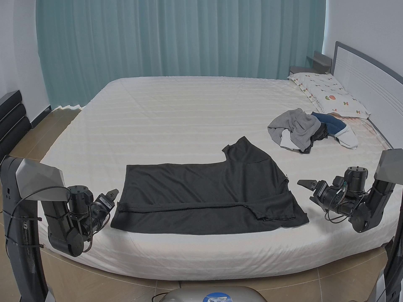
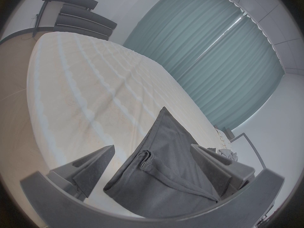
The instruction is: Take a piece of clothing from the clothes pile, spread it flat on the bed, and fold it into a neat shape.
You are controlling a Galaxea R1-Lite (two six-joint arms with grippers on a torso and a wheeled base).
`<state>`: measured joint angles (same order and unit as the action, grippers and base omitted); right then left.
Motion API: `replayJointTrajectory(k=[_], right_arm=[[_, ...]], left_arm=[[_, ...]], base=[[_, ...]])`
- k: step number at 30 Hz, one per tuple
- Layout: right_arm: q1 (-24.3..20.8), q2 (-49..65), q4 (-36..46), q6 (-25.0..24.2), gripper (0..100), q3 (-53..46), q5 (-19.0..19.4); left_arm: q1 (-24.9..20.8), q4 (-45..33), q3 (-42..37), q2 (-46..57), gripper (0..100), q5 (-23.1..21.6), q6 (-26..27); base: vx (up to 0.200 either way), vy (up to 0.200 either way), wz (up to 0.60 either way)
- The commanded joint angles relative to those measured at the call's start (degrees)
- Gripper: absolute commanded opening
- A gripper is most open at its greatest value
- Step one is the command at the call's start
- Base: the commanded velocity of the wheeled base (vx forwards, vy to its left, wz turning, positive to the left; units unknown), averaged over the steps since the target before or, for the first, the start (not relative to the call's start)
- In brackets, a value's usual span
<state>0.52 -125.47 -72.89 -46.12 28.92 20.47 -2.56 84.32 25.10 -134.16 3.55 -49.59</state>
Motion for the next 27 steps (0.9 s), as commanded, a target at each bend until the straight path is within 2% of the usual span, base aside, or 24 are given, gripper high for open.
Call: replayJointTrajectory(k=[1,8,13,23,26,27], right_arm=[[-0.6,2.9,-0.4,-2.7,100,-3.3,-0.2],[-0.6,2.1,-0.4,-2.5,100,-4.4,0.0],[-1.1,1.5,-0.4,-2.5,100,-4.7,-0.1],[-2.2,1.5,-0.4,-2.4,100,-5.5,-0.3],[-2.3,1.7,-0.5,-2.4,100,-6.0,-0.3],[-2.3,1.7,-1.1,-2.4,100,-6.1,-0.2]], left_arm=[[0.1,-0.1,-2.1,2.9,100,-0.4,-1.8],[-1.2,-0.4,-2.3,2.7,100,-1.6,-2.7],[-5.4,-0.7,-3.7,3.6,100,-1.6,-2.3],[-7.3,-4.7,-6.6,10.1,100,-2.7,-2.7],[-9.5,-5.4,-7.0,11.6,100,-2.6,-4.5],[-11.8,-5.8,-7.4,12.0,100,-2.6,-6.7]], base=[[0.2,0.0,0.0],[0.2,0.0,0.0],[0.0,0.0,0.0],[0.0,0.0,0.0],[0.0,0.0,0.0],[0.0,0.0,0.0]])
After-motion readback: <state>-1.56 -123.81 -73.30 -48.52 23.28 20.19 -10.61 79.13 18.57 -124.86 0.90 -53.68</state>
